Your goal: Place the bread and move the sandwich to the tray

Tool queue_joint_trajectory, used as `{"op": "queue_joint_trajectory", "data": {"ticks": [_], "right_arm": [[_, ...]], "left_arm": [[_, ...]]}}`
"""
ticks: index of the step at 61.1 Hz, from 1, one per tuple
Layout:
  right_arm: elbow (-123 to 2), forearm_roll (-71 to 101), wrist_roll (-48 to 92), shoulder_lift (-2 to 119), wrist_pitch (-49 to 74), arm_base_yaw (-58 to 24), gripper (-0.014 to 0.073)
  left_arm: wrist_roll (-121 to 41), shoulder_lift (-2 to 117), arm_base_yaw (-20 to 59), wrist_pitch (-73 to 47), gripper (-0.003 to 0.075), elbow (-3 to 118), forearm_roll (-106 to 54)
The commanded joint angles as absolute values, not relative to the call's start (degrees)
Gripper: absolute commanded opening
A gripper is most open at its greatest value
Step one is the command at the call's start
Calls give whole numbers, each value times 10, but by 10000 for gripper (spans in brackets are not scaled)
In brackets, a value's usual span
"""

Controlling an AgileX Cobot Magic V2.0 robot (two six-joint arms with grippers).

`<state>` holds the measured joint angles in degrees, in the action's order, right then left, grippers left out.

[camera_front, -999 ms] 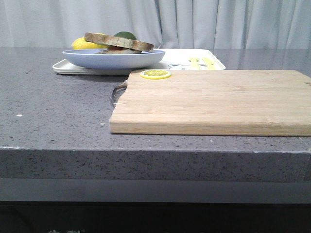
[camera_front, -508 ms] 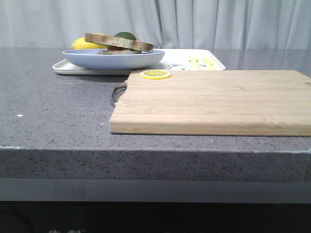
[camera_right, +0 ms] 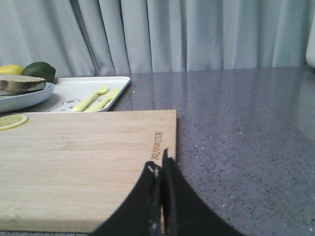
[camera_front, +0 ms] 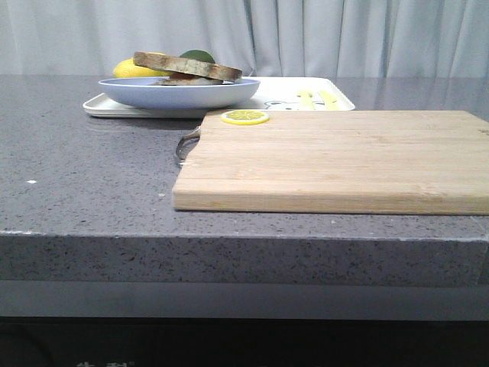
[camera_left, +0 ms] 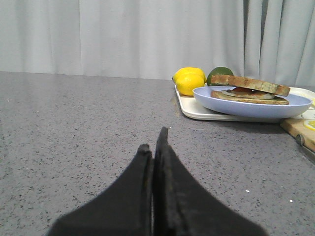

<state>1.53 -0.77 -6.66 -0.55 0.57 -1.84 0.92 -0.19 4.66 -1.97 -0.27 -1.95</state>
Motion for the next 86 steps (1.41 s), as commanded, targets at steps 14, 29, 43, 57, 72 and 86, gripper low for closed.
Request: {"op": "queue_joint_trajectory", "data": {"ticks": [14, 29, 43, 57, 72, 86], "right_arm": [[14, 38, -33, -17, -46, -16, -69], [14, 52, 15, -17, -47, -16, -69], [14, 52, 15, -17, -47, -16, -69], [14, 52, 15, -16, -47, -16, -69], [14, 52, 15, -16, -47, -16, -69], [14, 52, 15, -16, -47, -16, -69]], "left_arm": [[13, -14, 45, 30, -20, -4, -24], [13, -14, 45, 30, -20, -4, -24], [13, -14, 45, 30, -20, -4, -24], [13, -14, 45, 30, -20, -4, -24], [13, -14, 45, 30, -20, -4, -24], [13, -14, 45, 30, -20, -4, -24]]}}
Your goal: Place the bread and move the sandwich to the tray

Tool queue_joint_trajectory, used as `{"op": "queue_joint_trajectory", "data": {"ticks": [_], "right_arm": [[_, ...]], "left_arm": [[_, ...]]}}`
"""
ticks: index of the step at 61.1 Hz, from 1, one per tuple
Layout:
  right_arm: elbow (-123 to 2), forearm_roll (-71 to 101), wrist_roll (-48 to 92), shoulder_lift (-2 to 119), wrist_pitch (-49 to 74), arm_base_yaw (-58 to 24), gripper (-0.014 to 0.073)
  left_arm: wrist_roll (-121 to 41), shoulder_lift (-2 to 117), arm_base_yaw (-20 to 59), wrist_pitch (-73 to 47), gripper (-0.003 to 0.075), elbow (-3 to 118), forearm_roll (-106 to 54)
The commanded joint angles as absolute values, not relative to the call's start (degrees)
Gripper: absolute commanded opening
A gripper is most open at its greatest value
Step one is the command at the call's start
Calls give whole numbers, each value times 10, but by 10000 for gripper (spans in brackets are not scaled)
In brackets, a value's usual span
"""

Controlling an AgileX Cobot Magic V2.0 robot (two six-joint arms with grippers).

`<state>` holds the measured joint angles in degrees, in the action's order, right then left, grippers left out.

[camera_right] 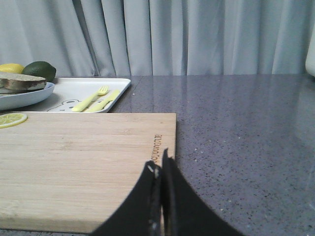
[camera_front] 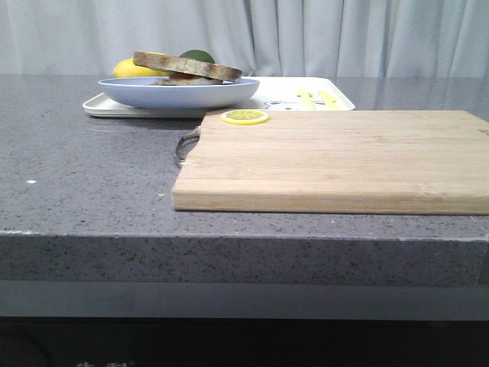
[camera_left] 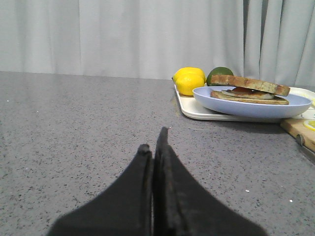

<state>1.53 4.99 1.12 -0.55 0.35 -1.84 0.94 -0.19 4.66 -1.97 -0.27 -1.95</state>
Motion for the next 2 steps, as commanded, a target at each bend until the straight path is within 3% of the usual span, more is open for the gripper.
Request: {"op": "queue_joint_trajectory", "data": {"ticks": [1, 2], "right_arm": [[14, 52, 15, -16, -47, -16, -69], [14, 52, 15, -16, -47, -16, -69]], "left_arm": [[13, -14, 45, 30, -20, -4, -24], [13, -14, 45, 30, -20, -4, -24]]}}
